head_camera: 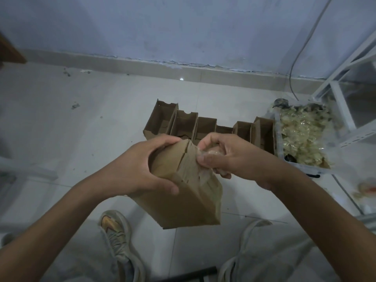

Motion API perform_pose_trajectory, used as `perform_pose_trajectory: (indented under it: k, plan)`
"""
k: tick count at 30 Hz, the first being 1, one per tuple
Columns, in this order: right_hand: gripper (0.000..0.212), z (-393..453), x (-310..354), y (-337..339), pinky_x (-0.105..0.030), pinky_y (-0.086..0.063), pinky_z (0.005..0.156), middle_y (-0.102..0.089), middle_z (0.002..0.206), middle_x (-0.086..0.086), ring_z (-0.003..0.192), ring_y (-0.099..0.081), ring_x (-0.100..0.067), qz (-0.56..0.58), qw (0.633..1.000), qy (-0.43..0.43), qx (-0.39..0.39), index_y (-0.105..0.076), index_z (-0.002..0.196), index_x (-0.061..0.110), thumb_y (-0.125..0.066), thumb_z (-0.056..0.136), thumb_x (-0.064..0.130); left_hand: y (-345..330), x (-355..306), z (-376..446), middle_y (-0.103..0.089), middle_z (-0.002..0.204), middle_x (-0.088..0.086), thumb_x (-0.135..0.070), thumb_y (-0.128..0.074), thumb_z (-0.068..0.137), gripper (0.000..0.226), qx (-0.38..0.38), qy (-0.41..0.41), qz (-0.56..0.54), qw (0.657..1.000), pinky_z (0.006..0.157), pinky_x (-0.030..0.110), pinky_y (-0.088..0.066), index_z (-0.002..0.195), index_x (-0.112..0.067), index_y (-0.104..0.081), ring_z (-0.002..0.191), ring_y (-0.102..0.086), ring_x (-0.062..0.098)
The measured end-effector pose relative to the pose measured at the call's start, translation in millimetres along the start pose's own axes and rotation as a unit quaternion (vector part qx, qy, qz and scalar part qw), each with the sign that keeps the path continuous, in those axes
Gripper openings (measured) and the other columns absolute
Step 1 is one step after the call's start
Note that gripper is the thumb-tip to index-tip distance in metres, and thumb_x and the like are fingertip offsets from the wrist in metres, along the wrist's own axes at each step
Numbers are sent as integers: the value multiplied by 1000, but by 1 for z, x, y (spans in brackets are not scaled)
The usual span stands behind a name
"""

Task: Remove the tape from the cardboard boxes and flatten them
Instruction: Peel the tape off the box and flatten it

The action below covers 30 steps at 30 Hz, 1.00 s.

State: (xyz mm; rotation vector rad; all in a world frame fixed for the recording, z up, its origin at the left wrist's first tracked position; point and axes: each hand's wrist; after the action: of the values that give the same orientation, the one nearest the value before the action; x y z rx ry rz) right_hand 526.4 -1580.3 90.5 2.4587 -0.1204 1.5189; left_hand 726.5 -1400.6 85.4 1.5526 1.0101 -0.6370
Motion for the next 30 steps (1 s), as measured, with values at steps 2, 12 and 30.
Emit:
perform_pose_trajectory:
  k: [2,12,30]
  plan:
    - [22,-1,0,3,-25,-47,62,-68,76,17,67,-59,-1,-14,1000,11,-2,-67,110,19,-74,95,33,0,-2,0,-54,132,-32,-66,-85,51,91,6,-2,9,1000,99,28,-51,134,-53,-51,122,-54,-5]
    - [24,0,-8,-10,-40,-53,57,-67,84,-4,67,-61,-18,-208,967,140,-42,-55,95,29,-60,96,53,-1,10,0,-46,139,-30,-59,-92,54,97,-4,-84,80,993,98,28,-46,138,-56,-44,132,-46,6]
    - [19,3,-38,-18,-33,-51,66,-62,75,7,72,-62,-17,-172,953,232,-91,-64,83,13,-60,96,25,-19,34,0,-35,162,-12,-45,-85,73,90,-24,-210,245,946,111,64,-43,150,-38,-39,159,-16,24]
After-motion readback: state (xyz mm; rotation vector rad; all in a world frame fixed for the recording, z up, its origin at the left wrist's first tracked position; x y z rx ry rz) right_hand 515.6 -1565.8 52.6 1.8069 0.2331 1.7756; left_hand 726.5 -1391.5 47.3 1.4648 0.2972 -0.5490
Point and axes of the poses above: each hand's wrist, its own z-axis towards the middle knuckle, its own y-axis out of the back of the hand, x = y × z
